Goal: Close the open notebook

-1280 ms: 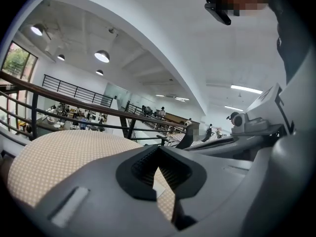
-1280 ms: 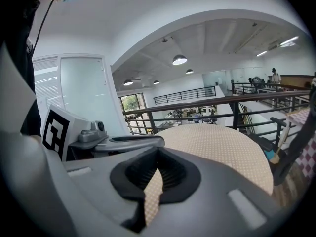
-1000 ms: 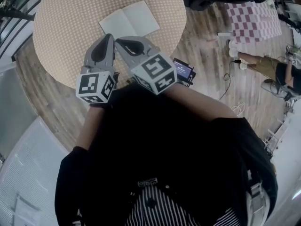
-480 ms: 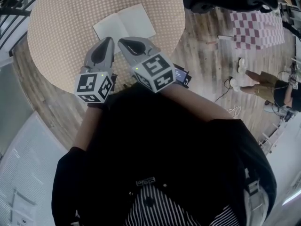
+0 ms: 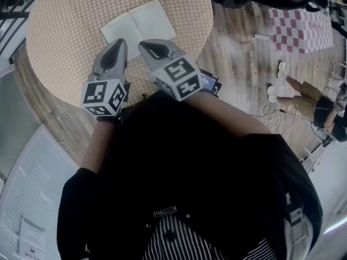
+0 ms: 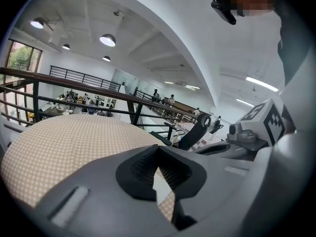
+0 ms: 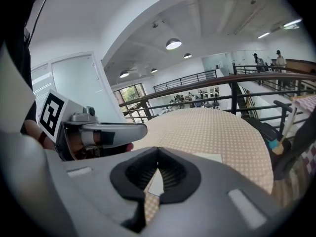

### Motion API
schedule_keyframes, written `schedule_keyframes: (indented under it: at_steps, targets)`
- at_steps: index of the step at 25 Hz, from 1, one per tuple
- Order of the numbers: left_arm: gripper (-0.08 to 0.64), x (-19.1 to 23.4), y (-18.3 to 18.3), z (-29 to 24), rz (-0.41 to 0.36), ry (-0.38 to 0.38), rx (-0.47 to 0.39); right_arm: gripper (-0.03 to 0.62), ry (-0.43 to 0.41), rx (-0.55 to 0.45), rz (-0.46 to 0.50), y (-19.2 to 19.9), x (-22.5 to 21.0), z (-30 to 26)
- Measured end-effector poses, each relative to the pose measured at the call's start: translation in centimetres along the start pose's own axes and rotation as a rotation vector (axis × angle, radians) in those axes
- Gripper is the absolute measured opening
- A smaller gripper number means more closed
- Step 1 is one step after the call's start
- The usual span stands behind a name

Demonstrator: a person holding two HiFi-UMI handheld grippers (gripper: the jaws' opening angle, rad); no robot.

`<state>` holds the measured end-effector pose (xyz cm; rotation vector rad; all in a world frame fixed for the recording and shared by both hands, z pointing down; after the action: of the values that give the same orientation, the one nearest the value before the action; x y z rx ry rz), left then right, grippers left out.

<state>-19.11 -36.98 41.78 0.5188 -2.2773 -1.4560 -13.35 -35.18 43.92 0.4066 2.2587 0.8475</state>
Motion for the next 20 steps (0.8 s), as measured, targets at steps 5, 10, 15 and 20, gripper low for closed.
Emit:
schedule_keyframes:
  at_steps: [5,10,15,20]
  targets:
    - [0.0,-0.5,0.6,-1.5,-0.005,0.008,0.024,0.002,0.003,0.009,-0.018,0.4,-1.4,-0.2]
    - [0.0,-2.0,1.5,-4.4,-0.015,0.034,0.062,0.002,0.017,0.035,-0.046,0.9,-4.4,-0.5]
    - [0.001,-1.9,2.4,-6.5,-0.021,0.044,0.101,0.002,0.02,0.056,-0.083,1.6,-6.7,-2.4]
    - [0.0,-1.4,3.9,-8.2,0.016,0.032,0.145,0.002,0.018,0.087,-0.111,2.7,-8.6,-4.3]
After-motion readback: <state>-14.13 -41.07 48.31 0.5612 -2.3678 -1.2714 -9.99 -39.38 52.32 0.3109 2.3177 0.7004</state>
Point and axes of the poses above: the fingertips, and each gripper's own axes: z backward along the fingers, x to its left, y out of its underside, the point moved 1 cm from there along z, backward along the fingers, and after that the axes turned 14 degrees about -z, right-handed, at the moved point
